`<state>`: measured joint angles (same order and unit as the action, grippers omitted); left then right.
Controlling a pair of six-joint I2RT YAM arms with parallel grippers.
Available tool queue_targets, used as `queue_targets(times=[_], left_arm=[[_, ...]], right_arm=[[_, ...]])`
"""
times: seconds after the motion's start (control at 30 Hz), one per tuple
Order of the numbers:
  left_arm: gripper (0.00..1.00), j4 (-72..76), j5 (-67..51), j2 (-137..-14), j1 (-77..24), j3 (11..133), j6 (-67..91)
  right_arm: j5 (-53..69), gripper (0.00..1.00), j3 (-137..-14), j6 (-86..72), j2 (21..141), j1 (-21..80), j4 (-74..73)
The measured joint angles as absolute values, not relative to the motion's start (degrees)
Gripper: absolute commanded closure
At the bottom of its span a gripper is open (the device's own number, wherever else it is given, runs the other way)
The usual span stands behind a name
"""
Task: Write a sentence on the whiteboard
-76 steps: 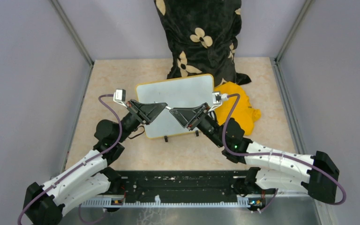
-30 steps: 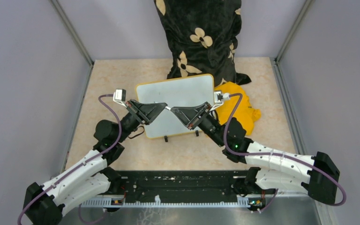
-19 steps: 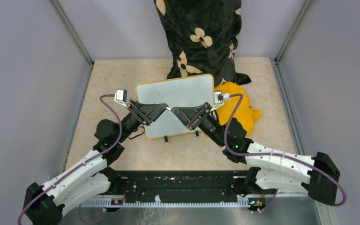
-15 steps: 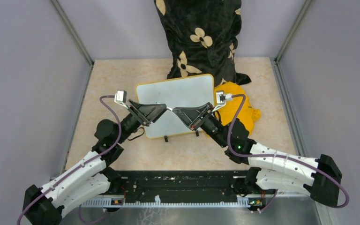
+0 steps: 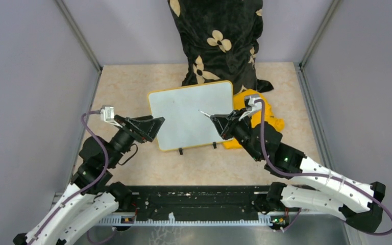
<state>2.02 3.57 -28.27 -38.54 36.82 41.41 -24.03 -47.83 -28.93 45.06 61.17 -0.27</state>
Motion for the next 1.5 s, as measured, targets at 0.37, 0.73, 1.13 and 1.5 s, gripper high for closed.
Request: queue_targets(times=[0.37,0.73,1.13,1.5], left_arm=[[0.04,-18.46,16.08,-26.70,-38.54,39.79,25.10],[0.03,-17.93,19.00,-28.34,-38.54,41.21,19.22],[0.01,-4.45,22.57,-38.17,-38.54,38.68,10.22],[0.01,1.34,23.55,-36.10,-38.54,35.48,7.22]], right_arm=[[-38.35,1.00,-54.17,-21.85,54.15,61.82,-19.94],[-35.11,1.00,-53.19,-20.67,55.18,61.87,-16.67],[-29.54,1.00,-48.16,-15.42,51.66,61.87,-8.14],[-26.39,1.00,-47.07,-12.51,53.91,62.15,-2.04]])
